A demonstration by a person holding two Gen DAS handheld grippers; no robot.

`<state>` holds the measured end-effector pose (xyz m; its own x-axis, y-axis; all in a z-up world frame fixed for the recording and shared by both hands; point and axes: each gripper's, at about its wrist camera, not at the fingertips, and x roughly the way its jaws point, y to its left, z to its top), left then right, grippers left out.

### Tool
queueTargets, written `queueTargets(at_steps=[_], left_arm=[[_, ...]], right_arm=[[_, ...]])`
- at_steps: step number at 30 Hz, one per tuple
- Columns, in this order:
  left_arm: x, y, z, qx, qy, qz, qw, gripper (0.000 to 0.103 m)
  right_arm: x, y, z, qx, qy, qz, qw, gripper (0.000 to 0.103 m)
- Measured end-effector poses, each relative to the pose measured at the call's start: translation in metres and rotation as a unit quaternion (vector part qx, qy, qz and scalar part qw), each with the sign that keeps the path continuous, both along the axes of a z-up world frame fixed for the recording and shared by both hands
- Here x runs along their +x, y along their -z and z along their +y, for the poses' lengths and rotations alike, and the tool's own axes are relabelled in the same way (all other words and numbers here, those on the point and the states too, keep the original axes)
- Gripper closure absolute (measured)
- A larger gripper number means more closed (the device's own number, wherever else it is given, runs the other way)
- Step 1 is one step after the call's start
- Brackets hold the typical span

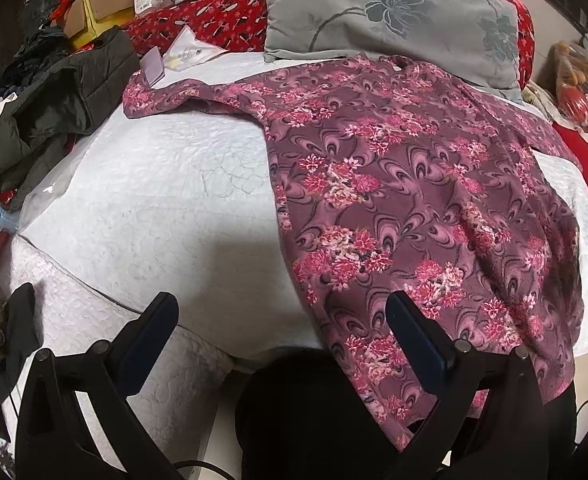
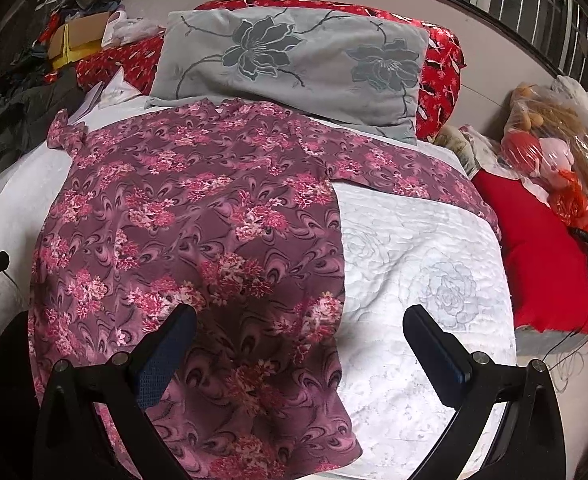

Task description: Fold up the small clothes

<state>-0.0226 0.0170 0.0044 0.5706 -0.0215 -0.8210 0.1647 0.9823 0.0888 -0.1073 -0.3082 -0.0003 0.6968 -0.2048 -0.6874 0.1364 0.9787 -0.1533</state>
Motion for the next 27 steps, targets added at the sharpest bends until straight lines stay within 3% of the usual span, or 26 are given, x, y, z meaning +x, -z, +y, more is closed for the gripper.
queueTargets(at_steps=[27], left_arm=[[-0.006,-0.003,-0.005,-0.005,0.007,0.005,1.0000,0.000]], right_arm=[[-0.014,-0.003,-0.015,0.009,0.014,-0.016,1.000,0.000]])
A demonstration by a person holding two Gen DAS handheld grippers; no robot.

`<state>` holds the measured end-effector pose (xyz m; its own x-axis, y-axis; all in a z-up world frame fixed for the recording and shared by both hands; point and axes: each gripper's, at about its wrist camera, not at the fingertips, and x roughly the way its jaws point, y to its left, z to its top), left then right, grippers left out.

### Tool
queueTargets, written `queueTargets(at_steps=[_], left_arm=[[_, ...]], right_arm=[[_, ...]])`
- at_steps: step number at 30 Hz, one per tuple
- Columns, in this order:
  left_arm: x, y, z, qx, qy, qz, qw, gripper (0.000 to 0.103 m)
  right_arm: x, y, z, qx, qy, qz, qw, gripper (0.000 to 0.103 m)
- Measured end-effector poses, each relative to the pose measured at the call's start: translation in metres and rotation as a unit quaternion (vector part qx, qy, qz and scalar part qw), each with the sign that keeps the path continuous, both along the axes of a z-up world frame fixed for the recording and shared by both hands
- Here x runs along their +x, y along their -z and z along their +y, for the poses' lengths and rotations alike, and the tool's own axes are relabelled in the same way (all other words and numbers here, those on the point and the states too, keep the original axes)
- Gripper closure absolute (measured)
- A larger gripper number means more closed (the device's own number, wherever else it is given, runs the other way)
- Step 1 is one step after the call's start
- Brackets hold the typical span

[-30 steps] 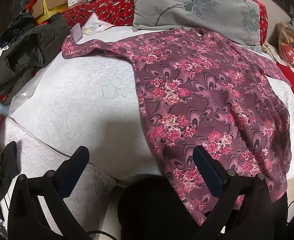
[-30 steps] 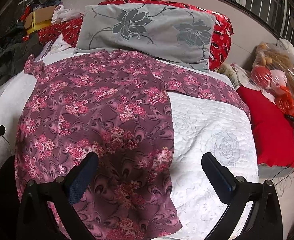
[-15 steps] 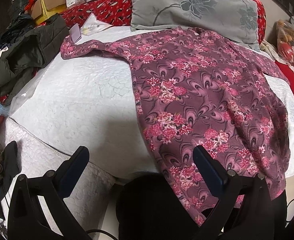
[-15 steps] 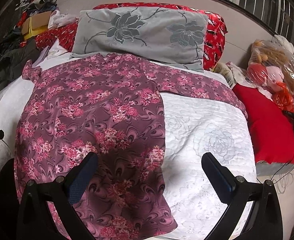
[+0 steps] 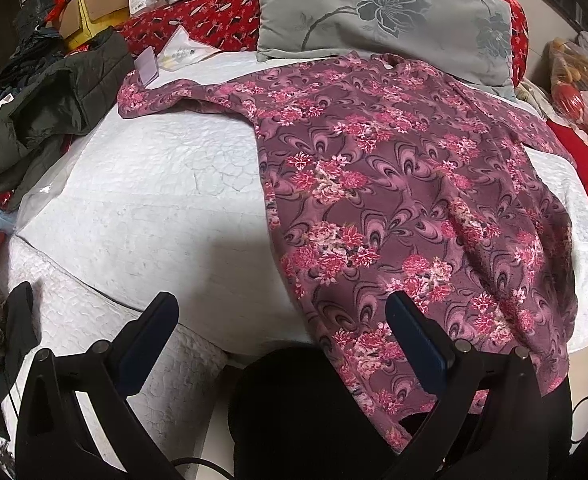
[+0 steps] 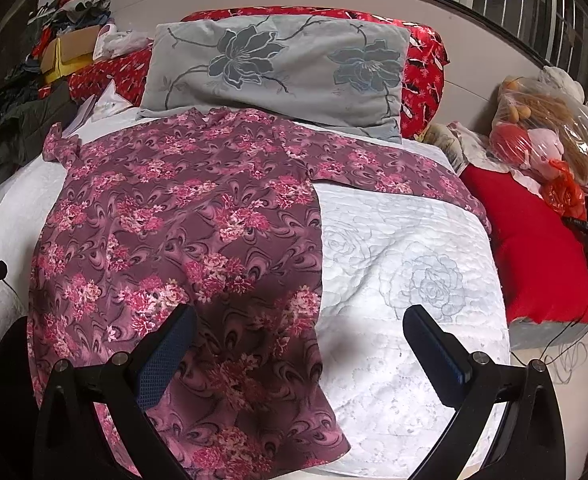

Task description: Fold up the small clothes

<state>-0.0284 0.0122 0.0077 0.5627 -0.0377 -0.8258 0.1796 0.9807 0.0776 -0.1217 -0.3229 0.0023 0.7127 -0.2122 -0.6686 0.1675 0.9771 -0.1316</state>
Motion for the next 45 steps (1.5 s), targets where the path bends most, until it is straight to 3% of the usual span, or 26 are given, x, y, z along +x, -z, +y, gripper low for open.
queueTargets(at_steps=[9,19,24,28,30,32,33,34,35,36,37,38,39,41,45], left_arm=[[0.007,0.006,0.004,-0.007,-0.004,0.017,0.9998,0.000],[0.033,0.033,0.029,-0.057,-0.035,0.113,0.9914,0.000],[0.035,0.047,0.011,-0.068,-0.006,0.157,0.9853,0.000],[0.034,0.058,-0.011,-0.048,0.024,0.179,0.9823,0.000],[0.034,0.065,-0.021,-0.042,0.033,0.193,0.9797,0.000],[0.033,0.071,-0.029,-0.040,0.042,0.207,0.9766,0.001],[0.032,0.074,-0.033,-0.041,0.046,0.212,0.9753,0.015],[0.031,0.077,-0.037,-0.044,0.056,0.221,0.9726,0.049],[0.031,0.080,-0.040,-0.047,0.064,0.233,0.9693,0.071],[0.031,0.084,-0.042,-0.048,0.067,0.250,0.9647,0.100],[0.031,0.086,-0.041,-0.050,0.063,0.256,0.9634,0.100],[0.030,0.086,-0.038,-0.056,0.061,0.254,0.9637,0.100],[0.029,0.083,-0.034,-0.064,0.060,0.255,0.9630,0.101],[0.028,0.072,-0.014,-0.102,0.051,0.255,0.9601,0.101],[0.026,0.024,0.033,-0.196,0.022,0.234,0.9521,0.101]], right_arm=[[0.000,0.001,-0.001,-0.002,0.000,0.005,1.000,0.000],[0.003,0.019,-0.020,0.015,0.020,0.031,0.999,0.000],[0.006,0.042,-0.040,0.025,0.046,0.060,0.997,0.001],[0.007,0.062,-0.051,0.044,0.054,0.085,0.994,0.001],[0.007,0.070,-0.051,0.053,0.046,0.094,0.993,0.003],[0.008,0.079,-0.046,0.056,0.025,0.104,0.993,0.012],[0.009,0.084,-0.042,0.052,0.014,0.113,0.992,0.016],[0.010,0.088,-0.039,0.049,0.003,0.122,0.991,0.027],[0.011,0.091,-0.035,0.043,-0.005,0.128,0.991,0.041],[0.010,0.091,-0.033,0.037,-0.009,0.126,0.991,0.045],[0.008,0.089,-0.030,0.035,-0.020,0.120,0.992,0.058],[0.006,0.087,-0.028,0.049,-0.038,0.117,0.991,0.086],[0.004,0.082,-0.027,0.065,-0.049,0.116,0.990,0.097],[-0.004,0.066,-0.030,0.093,-0.061,0.095,0.989,0.097],[-0.026,0.016,-0.048,0.178,-0.069,0.026,0.981,0.098]])
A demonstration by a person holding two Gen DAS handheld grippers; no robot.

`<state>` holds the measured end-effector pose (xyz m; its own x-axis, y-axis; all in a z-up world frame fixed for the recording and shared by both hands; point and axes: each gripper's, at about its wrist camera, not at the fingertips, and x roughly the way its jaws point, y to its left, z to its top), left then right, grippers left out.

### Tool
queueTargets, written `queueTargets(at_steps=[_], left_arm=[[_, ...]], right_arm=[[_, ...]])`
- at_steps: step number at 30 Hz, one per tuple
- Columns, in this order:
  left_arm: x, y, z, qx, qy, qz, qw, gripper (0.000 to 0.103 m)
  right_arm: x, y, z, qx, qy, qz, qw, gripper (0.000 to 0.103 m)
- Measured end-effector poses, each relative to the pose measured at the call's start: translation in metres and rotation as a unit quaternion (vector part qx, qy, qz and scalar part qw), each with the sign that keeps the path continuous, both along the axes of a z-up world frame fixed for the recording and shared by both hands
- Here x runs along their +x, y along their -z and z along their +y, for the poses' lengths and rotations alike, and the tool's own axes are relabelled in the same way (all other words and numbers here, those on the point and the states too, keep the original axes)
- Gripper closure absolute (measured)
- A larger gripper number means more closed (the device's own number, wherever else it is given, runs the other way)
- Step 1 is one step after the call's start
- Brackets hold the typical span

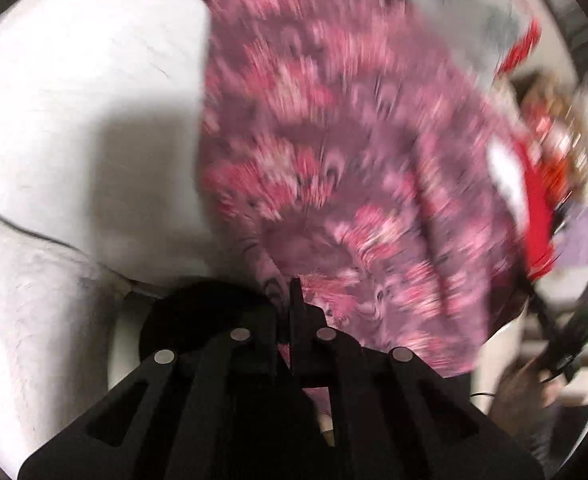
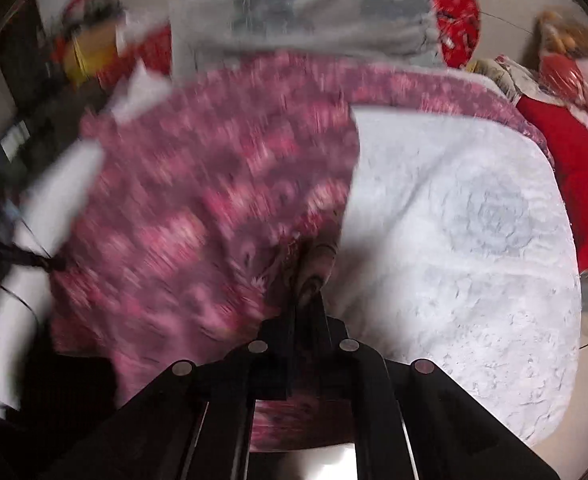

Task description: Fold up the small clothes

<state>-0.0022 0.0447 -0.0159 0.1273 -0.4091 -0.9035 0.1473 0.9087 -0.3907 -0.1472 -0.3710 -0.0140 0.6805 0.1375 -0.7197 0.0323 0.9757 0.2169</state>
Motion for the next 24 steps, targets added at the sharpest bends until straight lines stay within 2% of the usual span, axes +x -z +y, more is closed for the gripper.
queueTargets(at_steps=[2,5,6,9,14,16,18,20,21,22,23,24], left_arm=[[-0.001,-0.028,0.022,-0.033,-0.020,-0.019,0.9991,0.101],[-0.002,-0.054,0.039,-0.022,-0.027,-0.040,0.9986,0.101],[-0.002,-0.052,0.038,-0.018,-0.026,-0.040,0.9987,0.101],[-0.002,-0.033,0.042,0.028,-0.028,-0.026,0.9989,0.100],[-0.003,0.027,0.043,0.100,-0.025,0.042,0.9938,0.099],[-0.003,0.018,0.046,0.098,-0.022,0.031,0.9945,0.098],[0.003,-0.003,0.045,0.107,-0.019,-0.014,0.9940,0.098],[0.016,-0.018,0.036,0.117,-0.013,-0.054,0.9915,0.086],[0.023,-0.025,0.029,0.116,-0.012,-0.071,0.9906,0.067],[0.032,-0.029,0.021,0.114,-0.012,-0.086,0.9897,0.048],[0.046,-0.026,0.008,0.115,-0.014,-0.097,0.9886,0.044],[0.056,-0.026,-0.005,0.113,-0.013,-0.103,0.9882,0.044]], right_arm=[[-0.009,-0.026,-0.012,0.036,0.008,-0.031,0.999,0.099],[-0.015,-0.040,-0.027,0.080,0.022,-0.045,0.996,0.099],[-0.015,-0.040,-0.029,0.086,0.025,-0.044,0.995,0.099],[-0.011,-0.018,-0.035,0.089,0.048,-0.011,0.995,0.099],[0.001,0.052,-0.046,0.072,0.089,0.107,0.988,0.099],[-0.001,0.053,-0.052,0.083,0.094,0.116,0.985,0.099],[-0.001,0.036,-0.066,0.101,0.104,0.081,0.986,0.094],[0.007,0.014,-0.095,0.117,0.138,0.044,0.983,0.091],[0.014,0.003,-0.118,0.129,0.166,0.025,0.977,0.088],[0.017,-0.001,-0.135,0.137,0.186,0.013,0.973,0.077],[0.025,-0.007,-0.164,0.146,0.226,-0.005,0.963,0.065],[0.027,-0.005,-0.181,0.148,0.249,-0.013,0.957,0.060]])
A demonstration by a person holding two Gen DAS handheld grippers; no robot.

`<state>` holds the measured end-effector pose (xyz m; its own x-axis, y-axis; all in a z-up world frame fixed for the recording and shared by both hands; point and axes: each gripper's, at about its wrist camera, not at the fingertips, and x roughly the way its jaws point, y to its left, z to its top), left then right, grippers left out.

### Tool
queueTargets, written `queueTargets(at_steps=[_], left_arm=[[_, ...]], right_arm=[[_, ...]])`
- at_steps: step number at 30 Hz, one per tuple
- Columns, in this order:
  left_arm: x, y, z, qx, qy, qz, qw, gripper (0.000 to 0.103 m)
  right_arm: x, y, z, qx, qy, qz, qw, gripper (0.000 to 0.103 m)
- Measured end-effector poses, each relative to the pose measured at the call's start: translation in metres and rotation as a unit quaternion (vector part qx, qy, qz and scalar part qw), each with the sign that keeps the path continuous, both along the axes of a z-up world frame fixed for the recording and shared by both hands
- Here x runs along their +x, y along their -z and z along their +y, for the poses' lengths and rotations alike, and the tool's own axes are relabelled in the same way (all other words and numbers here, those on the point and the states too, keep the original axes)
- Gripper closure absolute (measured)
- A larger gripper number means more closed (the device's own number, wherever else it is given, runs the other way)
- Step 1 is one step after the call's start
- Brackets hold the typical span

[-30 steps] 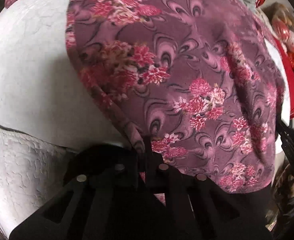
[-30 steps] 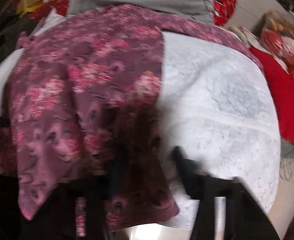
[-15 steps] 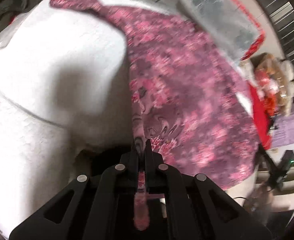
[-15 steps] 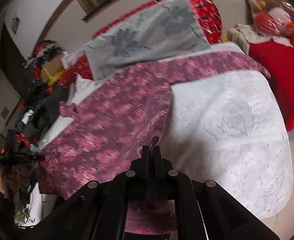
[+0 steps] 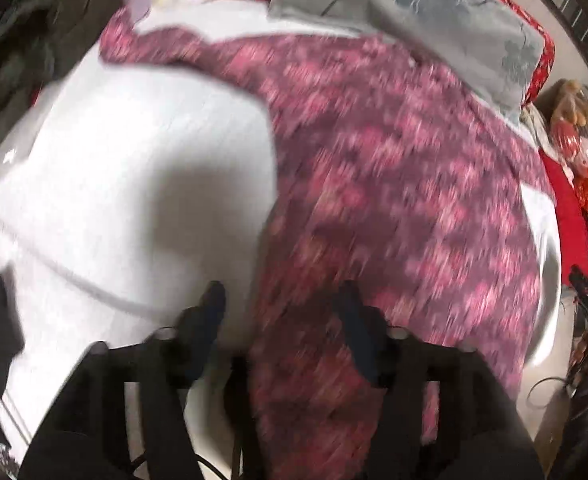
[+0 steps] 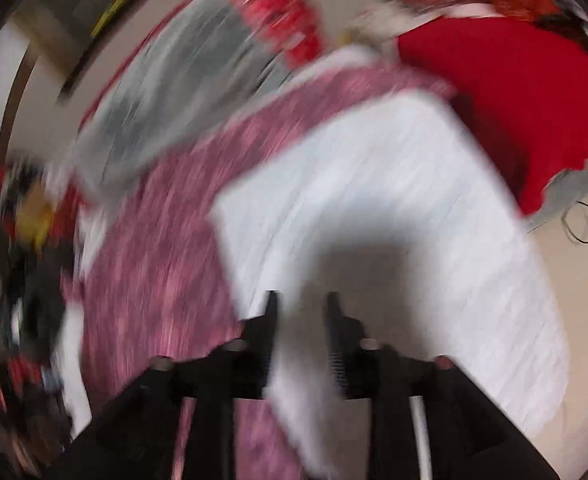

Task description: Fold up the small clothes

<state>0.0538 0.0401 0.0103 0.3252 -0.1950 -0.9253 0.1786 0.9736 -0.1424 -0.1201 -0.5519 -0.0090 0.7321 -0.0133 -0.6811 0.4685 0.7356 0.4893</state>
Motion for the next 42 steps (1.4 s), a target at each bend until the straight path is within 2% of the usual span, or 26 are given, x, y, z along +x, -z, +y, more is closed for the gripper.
queueTargets(at_steps=[1,3,5,8,13,16,17,18,19,21,23,26,28,31,33,37,42], left_arm=[[0.011,0.002,-0.015,-0.006,0.008,-0.001,0.9999,0.044],[0.033,0.009,-0.041,-0.013,0.022,0.012,0.9996,0.044],[0.051,0.020,-0.069,-0.016,0.031,0.020,0.9992,0.044],[0.075,0.034,-0.112,-0.018,0.043,0.025,0.9986,0.044],[0.106,0.044,-0.154,-0.037,0.054,0.033,0.9973,0.044],[0.120,0.048,-0.169,-0.048,0.057,0.031,0.9967,0.044],[0.125,0.048,-0.173,-0.046,0.057,0.029,0.9969,0.044],[0.128,0.048,-0.175,-0.048,0.055,0.025,0.9971,0.044],[0.134,0.046,-0.177,-0.046,0.054,0.020,0.9973,0.044],[0.143,0.044,-0.179,-0.043,0.049,0.010,0.9978,0.044],[0.154,0.040,-0.177,-0.044,0.038,-0.002,0.9983,0.044],[0.172,0.039,-0.172,-0.044,0.007,-0.017,0.9989,0.043],[0.182,0.039,-0.168,-0.035,-0.014,-0.027,0.9989,0.043],[0.191,0.040,-0.160,-0.037,-0.030,-0.042,0.9980,0.042],[0.194,0.043,-0.154,-0.044,-0.039,-0.046,0.9972,0.041],[0.196,0.049,-0.146,-0.056,-0.042,-0.050,0.9963,0.040],[0.195,0.050,-0.137,-0.056,-0.034,-0.069,0.9954,0.039]], right_arm=[[0.007,0.001,-0.031,0.010,0.046,-0.006,0.999,0.053],[0.022,0.013,-0.086,0.053,0.116,-0.013,0.992,0.052],[0.034,0.029,-0.121,0.096,0.162,-0.020,0.982,0.052],[0.067,0.057,-0.163,0.178,0.198,-0.049,0.963,0.046],[0.122,0.090,-0.188,0.226,0.232,-0.067,0.944,0.042],[0.145,0.091,-0.197,0.219,0.234,-0.081,0.944,0.040],[0.151,0.089,-0.199,0.212,0.229,-0.086,0.946,0.046],[0.153,0.082,-0.200,0.196,0.225,-0.093,0.950,0.055],[0.154,0.076,-0.202,0.183,0.219,-0.095,0.954,0.095],[0.152,0.051,-0.204,0.131,0.214,-0.103,0.963,0.095],[0.144,0.024,-0.205,0.069,0.224,-0.111,0.966,0.096],[0.152,0.011,-0.212,0.029,0.239,-0.059,0.969,0.096],[0.157,0.004,-0.205,0.007,0.237,-0.035,0.971,0.096],[0.168,-0.019,-0.177,-0.033,0.202,-0.055,0.977,0.095],[0.179,-0.031,-0.155,-0.041,0.160,-0.063,0.984,0.095],[0.216,-0.050,-0.088,-0.045,0.068,-0.071,0.994,0.095],[0.258,-0.052,0.009,-0.045,-0.035,-0.070,0.996,0.095]])
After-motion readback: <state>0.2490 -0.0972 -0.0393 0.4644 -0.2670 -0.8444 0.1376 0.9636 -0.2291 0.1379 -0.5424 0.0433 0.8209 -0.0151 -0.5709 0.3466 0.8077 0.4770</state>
